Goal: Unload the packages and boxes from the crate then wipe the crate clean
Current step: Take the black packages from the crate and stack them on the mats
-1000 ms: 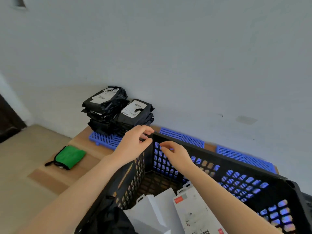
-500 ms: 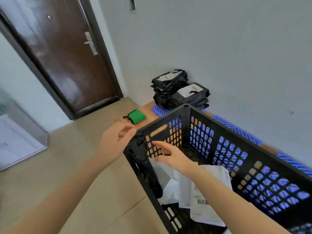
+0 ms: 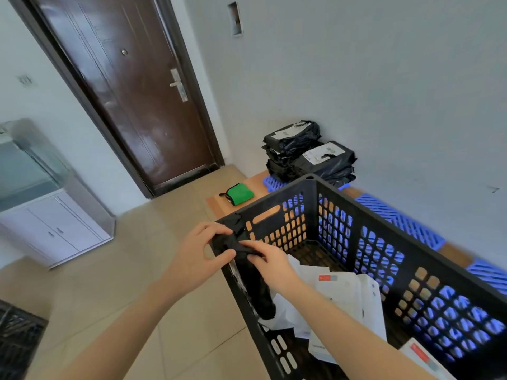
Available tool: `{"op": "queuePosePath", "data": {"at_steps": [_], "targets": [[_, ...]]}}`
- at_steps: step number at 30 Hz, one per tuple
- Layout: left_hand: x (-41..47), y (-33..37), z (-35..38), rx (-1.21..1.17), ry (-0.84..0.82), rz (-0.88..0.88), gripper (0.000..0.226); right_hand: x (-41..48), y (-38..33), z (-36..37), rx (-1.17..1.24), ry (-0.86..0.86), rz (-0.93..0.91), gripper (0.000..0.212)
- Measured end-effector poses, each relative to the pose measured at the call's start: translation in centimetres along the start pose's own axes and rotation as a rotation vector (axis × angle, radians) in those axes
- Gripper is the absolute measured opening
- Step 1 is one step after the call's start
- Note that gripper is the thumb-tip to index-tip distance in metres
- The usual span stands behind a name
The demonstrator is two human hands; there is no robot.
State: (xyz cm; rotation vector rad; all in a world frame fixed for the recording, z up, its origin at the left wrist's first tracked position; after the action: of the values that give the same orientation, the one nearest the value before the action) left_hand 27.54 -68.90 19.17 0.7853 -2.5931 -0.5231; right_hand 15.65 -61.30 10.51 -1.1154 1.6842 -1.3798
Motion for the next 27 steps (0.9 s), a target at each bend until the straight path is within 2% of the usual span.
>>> {"op": "queuePosePath", "data": {"at_steps": [4, 6, 12, 17, 21, 24, 27], "targets": [[0.3, 1.0, -0.9, -0.054, 0.095, -0.014, 0.060, 0.0, -0.9, -3.2, 0.093, 0.099, 0.006, 0.034], [0.4, 1.0, -1.0, -0.082, 0.143, -0.053, 0.066, 0.1, -1.4, -4.8, 0.169, 0.128, 0.011, 0.033], [2.1, 0.3, 1.3, -0.235, 0.070, -0.117, 0.066, -0.1, -2.9, -9.0, 0.437, 0.248, 0.062, 0.032], [4.6, 2.6, 2.7, -0.394, -0.071, 0.010, 0.077, -0.1, -4.5, -10.7, 0.616, 0.306, 0.072, 0.026], [6.5, 3.1, 2.8, -0.532, -0.160, 0.093, 0.082, 0.4, -6.1, -11.1, 0.656, 0.403, 0.050, 0.025], [8.3, 1.9, 1.5, -0.521, -0.117, 0.090, 0.081, 1.7, -7.7, -11.3, 0.652, 0.507, -0.001, 0.025], [10.4, 0.1, -0.8, -0.513, 0.000, 0.073, 0.078, 3.2, -9.3, -10.7, 0.662, 0.630, -0.063, 0.037]]}}
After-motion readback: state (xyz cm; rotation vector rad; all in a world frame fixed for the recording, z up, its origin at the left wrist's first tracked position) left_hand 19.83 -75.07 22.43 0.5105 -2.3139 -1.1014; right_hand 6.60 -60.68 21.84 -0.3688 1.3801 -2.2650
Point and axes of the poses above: each hand's wrist, its own x-axis towards the middle knuckle, its own z-axis out of the palm, y = z × x, the point moved 9 cm from there along x, towards the middle knuckle, and after that the axes turned 6 degrees about x, right-handed, at the moved point
